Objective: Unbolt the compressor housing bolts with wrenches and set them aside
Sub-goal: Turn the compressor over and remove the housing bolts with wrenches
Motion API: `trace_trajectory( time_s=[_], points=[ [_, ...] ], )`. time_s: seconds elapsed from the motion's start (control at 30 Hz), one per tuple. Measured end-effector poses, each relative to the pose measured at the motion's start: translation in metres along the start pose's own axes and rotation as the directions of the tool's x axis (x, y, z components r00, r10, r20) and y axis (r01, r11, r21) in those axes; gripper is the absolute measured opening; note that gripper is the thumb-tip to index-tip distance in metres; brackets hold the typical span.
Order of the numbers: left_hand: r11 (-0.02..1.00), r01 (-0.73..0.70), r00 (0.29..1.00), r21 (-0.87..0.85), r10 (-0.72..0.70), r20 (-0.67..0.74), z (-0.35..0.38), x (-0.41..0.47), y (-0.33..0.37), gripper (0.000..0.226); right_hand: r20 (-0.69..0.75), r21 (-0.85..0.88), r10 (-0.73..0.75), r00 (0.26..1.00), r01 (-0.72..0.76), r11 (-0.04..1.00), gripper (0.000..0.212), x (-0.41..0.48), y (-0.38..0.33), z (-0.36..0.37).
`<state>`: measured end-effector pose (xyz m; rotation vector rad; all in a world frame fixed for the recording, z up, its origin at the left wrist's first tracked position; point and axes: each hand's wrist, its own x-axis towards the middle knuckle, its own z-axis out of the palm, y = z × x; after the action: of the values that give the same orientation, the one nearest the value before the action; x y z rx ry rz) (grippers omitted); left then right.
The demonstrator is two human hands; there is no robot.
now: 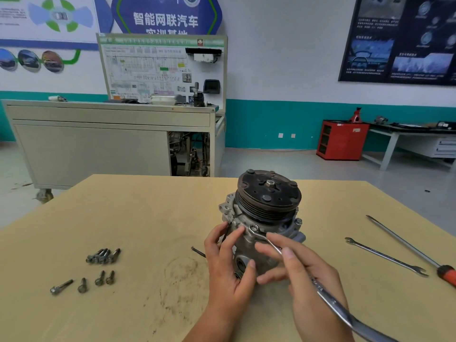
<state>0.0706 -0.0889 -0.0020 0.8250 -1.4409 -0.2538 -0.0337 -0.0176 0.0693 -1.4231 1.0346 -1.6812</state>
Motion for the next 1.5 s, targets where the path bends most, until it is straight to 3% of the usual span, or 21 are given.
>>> trace_trajectory(
  time_s=[0.2,0.4,0.57,0.67,0.73,0.87,0.97,1.13,1.27,1.33,1.5],
  points=[
    [1.000,-0.016,1.000,0.022,0.016,0.006,-0.001,0.001,-0.001,0.052,0.061,-0.094,0.008,0.998,-0.002,0.996,0.033,0.005,-0.005,-0.008],
    [0.999,-0.026,1.000,0.029,0.026,0.001,-0.001,0.002,-0.001,0.051,0.141,-0.065,0.037,0.989,-0.028,0.997,0.034,0.017,-0.012,-0.020],
    [0.999,-0.030,1.000,0.031,0.030,0.003,-0.002,0.001,-0.002,0.050,0.170,-0.076,-0.050,0.984,0.064,0.995,0.026,0.014,-0.004,-0.018],
    [0.999,-0.036,0.999,0.032,0.036,0.003,-0.002,0.002,-0.003,0.050,0.183,-0.076,-0.093,0.979,0.108,0.991,0.035,0.014,0.006,-0.022],
    [0.999,-0.033,0.999,0.036,0.033,0.003,-0.002,0.002,-0.004,0.051,0.195,0.020,-0.050,0.980,0.047,0.999,0.036,0.025,0.014,-0.031],
    [0.999,-0.022,1.000,0.023,0.022,0.002,-0.001,0.003,-0.003,0.052,0.378,0.161,0.133,0.916,-0.207,0.965,0.031,0.073,0.013,-0.046],
    [1.000,-0.017,1.000,0.021,0.017,-0.003,0.000,0.002,-0.002,0.052,0.459,0.170,0.141,0.877,-0.242,0.955,0.029,0.092,0.008,-0.048],
    [0.999,-0.047,0.999,0.018,0.047,-0.014,0.000,0.003,-0.006,0.052,0.338,0.334,-0.073,0.938,-0.047,0.941,0.025,0.047,0.007,-0.053],
    [1.000,-0.029,0.999,0.005,0.029,-0.018,0.000,0.003,-0.004,0.049,0.110,0.108,-0.114,0.987,0.103,0.989,0.033,0.002,-0.001,-0.027],
    [1.000,-0.024,1.000,0.009,0.024,-0.012,0.000,0.002,-0.003,0.047,0.031,0.102,-0.070,0.997,0.066,0.993,0.027,-0.006,0.000,-0.012],
    [1.000,-0.009,1.000,-0.001,0.009,-0.007,-0.001,0.002,-0.002,0.045,0.032,0.026,0.005,0.999,-0.005,1.000,0.023,-0.008,-0.001,0.006]
  ],
)
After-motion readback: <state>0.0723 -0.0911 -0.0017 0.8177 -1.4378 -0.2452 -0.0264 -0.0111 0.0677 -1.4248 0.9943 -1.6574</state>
